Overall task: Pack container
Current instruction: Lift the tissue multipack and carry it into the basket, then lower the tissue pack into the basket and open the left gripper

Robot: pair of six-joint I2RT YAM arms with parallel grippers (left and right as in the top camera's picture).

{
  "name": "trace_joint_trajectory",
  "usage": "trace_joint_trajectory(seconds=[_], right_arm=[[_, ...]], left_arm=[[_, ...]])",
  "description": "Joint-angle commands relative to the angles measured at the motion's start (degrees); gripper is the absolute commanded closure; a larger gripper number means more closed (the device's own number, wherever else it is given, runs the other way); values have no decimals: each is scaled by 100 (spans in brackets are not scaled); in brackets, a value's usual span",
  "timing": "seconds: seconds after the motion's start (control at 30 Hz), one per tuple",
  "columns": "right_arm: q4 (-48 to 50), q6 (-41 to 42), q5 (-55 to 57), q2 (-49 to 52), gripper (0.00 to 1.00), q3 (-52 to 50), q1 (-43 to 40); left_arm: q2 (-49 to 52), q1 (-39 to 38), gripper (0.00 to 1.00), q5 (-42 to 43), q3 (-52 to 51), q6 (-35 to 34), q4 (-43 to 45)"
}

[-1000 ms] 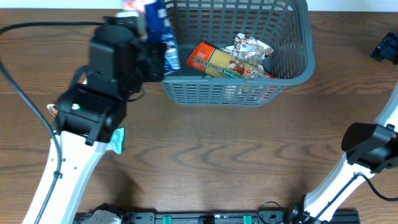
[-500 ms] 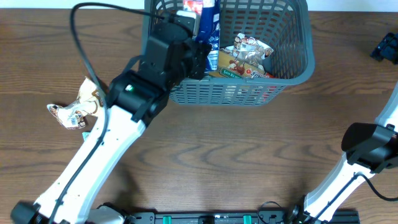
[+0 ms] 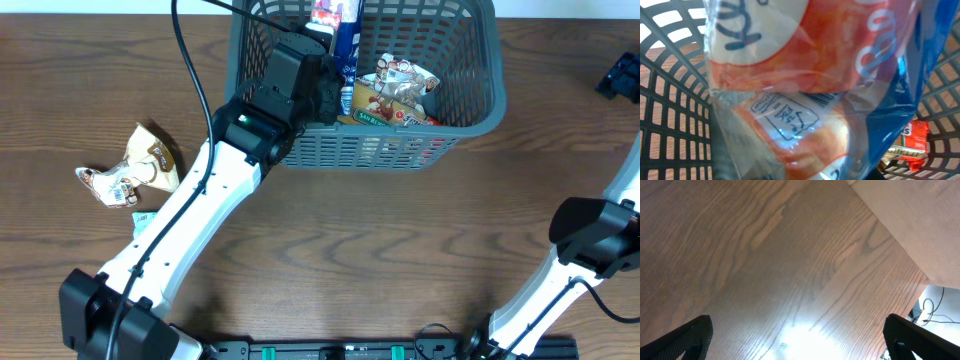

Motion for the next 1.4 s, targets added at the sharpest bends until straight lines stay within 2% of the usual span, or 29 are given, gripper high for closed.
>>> trace_joint_trajectory(seconds=[0.0, 0.07, 0.13, 0.17, 0.2, 0.5, 0.77, 0.93, 1.13, 1.37], right_arm=[[2, 79, 59, 11, 1, -26, -4], [2, 79, 59, 11, 1, -26, -4], [2, 79, 59, 11, 1, -26, -4], [2, 79, 59, 11, 1, -26, -4], [2, 79, 59, 11, 1, -26, -4], [2, 79, 59, 11, 1, -26, -4], [2, 79, 59, 11, 1, -26, -4], [2, 79, 59, 11, 1, -26, -4], [2, 79, 59, 11, 1, -26, -4], [2, 79, 59, 11, 1, -26, -4]], left_arm=[[116, 118, 94, -155, 144, 79, 79], [127, 149, 83, -157, 144, 83, 61], [127, 162, 83, -160, 144, 103, 66], [127, 166, 85, -179, 144, 103, 44], [131, 166, 94, -208, 142, 101, 15], [155, 166, 94, -476, 358, 98, -741], [157, 385, 94, -629, 1574, 214, -1593], [157, 577, 94, -616, 2181, 297, -1838], [157, 605, 94, -372, 2450, 297, -2308], [175, 605, 94, -361, 2540, 319, -2371]])
